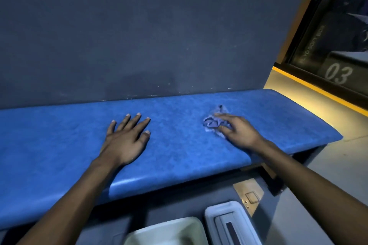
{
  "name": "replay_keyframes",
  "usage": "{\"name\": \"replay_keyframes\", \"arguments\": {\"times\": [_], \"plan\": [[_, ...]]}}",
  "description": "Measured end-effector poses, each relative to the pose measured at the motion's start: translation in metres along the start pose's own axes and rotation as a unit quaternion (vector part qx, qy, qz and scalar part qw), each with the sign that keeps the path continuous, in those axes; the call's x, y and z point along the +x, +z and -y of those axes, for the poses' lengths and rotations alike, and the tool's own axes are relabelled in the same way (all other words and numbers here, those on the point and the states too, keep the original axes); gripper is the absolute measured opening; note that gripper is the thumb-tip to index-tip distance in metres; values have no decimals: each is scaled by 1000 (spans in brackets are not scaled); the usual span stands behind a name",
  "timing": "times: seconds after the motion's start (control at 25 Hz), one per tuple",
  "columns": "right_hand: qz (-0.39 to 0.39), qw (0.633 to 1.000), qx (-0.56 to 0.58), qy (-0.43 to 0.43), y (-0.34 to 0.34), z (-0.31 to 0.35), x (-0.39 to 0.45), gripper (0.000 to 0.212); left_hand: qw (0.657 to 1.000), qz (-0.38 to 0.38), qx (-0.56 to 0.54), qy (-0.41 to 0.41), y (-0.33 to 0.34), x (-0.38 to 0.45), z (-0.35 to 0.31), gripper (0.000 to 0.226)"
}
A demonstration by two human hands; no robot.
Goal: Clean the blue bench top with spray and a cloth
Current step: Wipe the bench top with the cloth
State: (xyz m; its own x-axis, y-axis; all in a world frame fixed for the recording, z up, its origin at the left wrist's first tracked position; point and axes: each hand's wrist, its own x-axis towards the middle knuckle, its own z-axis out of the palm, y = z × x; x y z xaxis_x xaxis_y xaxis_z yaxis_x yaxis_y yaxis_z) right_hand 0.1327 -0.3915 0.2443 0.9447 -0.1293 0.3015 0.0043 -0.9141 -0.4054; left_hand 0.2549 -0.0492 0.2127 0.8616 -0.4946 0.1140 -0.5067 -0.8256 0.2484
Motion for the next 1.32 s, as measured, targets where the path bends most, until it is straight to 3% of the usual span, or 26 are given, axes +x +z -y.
{"name": "replay_keyframes", "arguments": {"times": [0.08, 0.16, 0.28, 0.4, 0.52, 0.72, 0.76, 0.92, 1.08, 1.2, 1.32], "plan": [[-27, 995, -39, 92, 12, 7, 30, 31, 999, 6, -41, 33, -9, -4, -4, 62], [-30, 994, -32, 96, 29, 32, 37, 28, 992, 37, -85, 80, -23, -14, 4, 60], [11, 1000, 19, -1, 46, 82, 21, 35, 994, 61, -29, 81, -45, -52, 58, 63], [91, 983, 66, -148, 76, 151, -5, 40, 998, 28, 37, -45, -51, -95, 107, 69], [97, 970, 40, -218, 111, 194, 28, 43, 996, 8, 44, -81, -49, -97, 111, 70], [3, 1000, -10, -16, 117, 176, 91, 28, 996, -7, 36, -79, -49, -100, 113, 64], [6, 1000, -9, -14, 110, 167, 74, 31, 996, -8, 34, -77, -48, -100, 114, 64], [94, 980, 82, -155, 89, 185, -37, 42, 996, -30, 34, -72, -41, -98, 115, 67], [94, 973, 59, -203, 121, 231, 20, 42, 995, -62, 31, -72, -39, -97, 116, 73], [71, 989, 28, -128, 150, 239, 105, 28, 993, -71, 36, -83, -38, -96, 117, 73], [44, 999, 9, -29, 161, 225, 140, 29, 992, -68, 39, -103, -36, -97, 114, 71]]}}
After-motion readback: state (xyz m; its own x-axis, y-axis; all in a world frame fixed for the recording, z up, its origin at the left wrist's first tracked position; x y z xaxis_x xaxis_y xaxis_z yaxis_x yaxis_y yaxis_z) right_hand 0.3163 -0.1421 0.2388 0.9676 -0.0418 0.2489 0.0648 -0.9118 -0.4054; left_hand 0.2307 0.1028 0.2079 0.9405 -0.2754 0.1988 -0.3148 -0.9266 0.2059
